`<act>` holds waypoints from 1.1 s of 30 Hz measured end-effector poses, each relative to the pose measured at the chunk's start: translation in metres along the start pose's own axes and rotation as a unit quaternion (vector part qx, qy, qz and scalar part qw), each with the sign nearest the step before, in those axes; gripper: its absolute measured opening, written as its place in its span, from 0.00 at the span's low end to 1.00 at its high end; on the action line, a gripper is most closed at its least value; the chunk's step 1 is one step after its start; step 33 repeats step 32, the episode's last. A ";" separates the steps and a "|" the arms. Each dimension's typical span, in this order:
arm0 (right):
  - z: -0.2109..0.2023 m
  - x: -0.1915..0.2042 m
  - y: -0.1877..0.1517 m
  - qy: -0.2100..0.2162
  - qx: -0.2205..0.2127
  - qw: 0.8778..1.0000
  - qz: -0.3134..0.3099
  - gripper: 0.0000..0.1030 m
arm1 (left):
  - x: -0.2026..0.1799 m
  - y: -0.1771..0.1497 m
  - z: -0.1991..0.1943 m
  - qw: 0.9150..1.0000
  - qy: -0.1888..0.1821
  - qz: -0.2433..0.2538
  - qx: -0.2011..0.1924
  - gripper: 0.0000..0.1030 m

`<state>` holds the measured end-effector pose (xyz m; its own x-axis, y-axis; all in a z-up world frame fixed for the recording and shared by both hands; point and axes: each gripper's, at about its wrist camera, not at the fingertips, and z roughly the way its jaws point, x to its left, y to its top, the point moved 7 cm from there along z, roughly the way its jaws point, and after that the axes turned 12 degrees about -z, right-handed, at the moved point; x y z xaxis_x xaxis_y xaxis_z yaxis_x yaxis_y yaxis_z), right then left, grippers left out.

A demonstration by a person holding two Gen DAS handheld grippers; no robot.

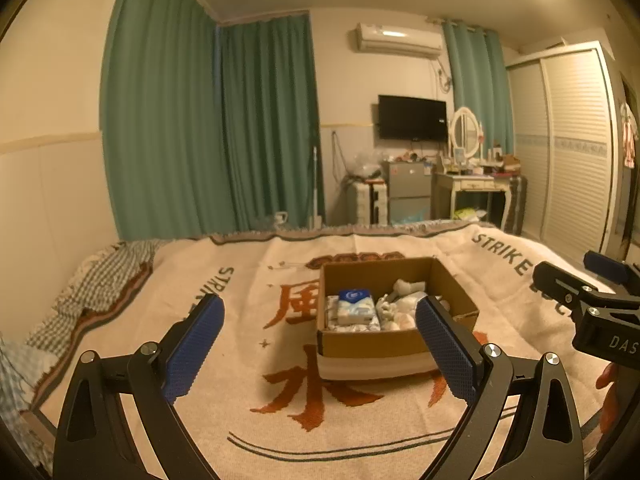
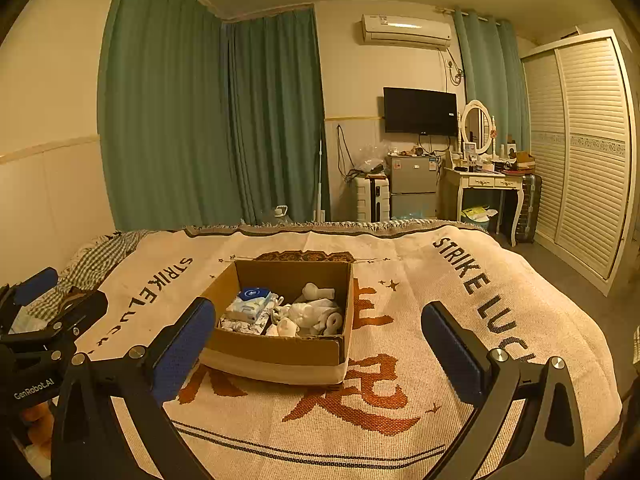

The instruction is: Organize soft objects

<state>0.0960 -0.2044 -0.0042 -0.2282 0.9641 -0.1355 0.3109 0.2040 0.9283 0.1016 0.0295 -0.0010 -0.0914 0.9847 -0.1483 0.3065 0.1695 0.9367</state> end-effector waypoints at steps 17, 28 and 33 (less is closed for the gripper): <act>0.004 0.005 -0.002 0.002 0.007 1.000 -0.003 1.00 | 0.003 -0.002 0.001 1.000 0.012 -0.003 0.006 0.95; 0.008 0.005 -0.006 0.002 0.012 1.000 -0.002 1.00 | 0.004 -0.003 0.001 1.000 0.013 -0.003 0.008 0.95; 0.008 0.006 -0.007 0.003 0.014 1.000 -0.002 1.00 | 0.003 -0.004 0.000 1.000 0.022 -0.001 0.006 0.95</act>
